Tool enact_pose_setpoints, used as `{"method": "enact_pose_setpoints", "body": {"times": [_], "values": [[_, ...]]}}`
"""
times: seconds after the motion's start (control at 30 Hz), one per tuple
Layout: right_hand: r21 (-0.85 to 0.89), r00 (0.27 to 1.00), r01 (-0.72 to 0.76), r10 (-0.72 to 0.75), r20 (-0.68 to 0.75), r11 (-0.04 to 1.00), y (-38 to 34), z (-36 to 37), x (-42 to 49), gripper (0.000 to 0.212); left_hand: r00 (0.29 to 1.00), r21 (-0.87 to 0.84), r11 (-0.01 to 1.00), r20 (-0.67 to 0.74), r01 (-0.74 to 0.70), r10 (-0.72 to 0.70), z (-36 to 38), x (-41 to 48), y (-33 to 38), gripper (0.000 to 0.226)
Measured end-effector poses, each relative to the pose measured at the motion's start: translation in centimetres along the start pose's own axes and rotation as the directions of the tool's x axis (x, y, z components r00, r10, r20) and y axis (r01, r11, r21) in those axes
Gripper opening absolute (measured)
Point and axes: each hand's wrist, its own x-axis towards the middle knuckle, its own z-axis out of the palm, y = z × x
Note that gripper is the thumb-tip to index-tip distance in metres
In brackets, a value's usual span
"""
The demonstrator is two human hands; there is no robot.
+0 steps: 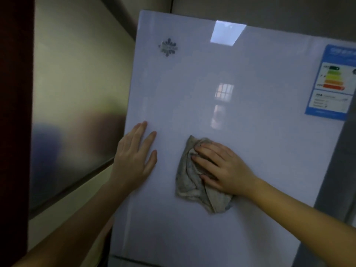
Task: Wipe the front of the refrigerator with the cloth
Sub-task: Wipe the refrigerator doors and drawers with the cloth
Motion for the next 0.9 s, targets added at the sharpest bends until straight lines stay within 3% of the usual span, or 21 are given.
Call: {"method": "enact_pose_setpoints", "body": {"times": [0.17,0.33,0.5,0.6,0.73,0.9], "values": [[-0.072,0.974,-0.171,0.158,-0.160,0.983,6.7,-3.6,3.3,0.046,0.998,0.000,0.999,-0.057,-0.042,0.042,0.1,2.0,0.3,0.053],[-0.066,0.887,-0.401,0.369,-0.278,0.914,15.3,-7.9,8.4,0.051,0.994,0.052,0.997,-0.090,-0.061,0.066,0.3,3.8,0.1,0.053],[-0.038,0.886,-0.414,0.393,-0.247,0.910,16.1,-7.7,12.3,0.056,0.992,0.063,0.996,-0.102,-0.069,0.075,0.8,3.0,-0.2,0.055],[-0.028,0.925,-0.340,0.329,-0.190,0.940,13.7,-6.5,12.4,0.061,0.991,0.070,0.995,-0.114,-0.065,0.072,1.0,2.7,-0.5,0.053],[0.016,0.993,-0.107,0.107,-0.043,0.994,7.8,-3.5,10.5,0.066,0.989,0.081,0.996,-0.137,-0.038,0.049,1.5,1.6,-1.0,0.051],[0.119,0.975,0.167,-0.182,0.124,0.979,-2.6,1.7,4.7,0.058,0.990,0.069,0.996,-0.128,-0.047,0.056,1.3,-0.7,-1.8,0.050]]}}
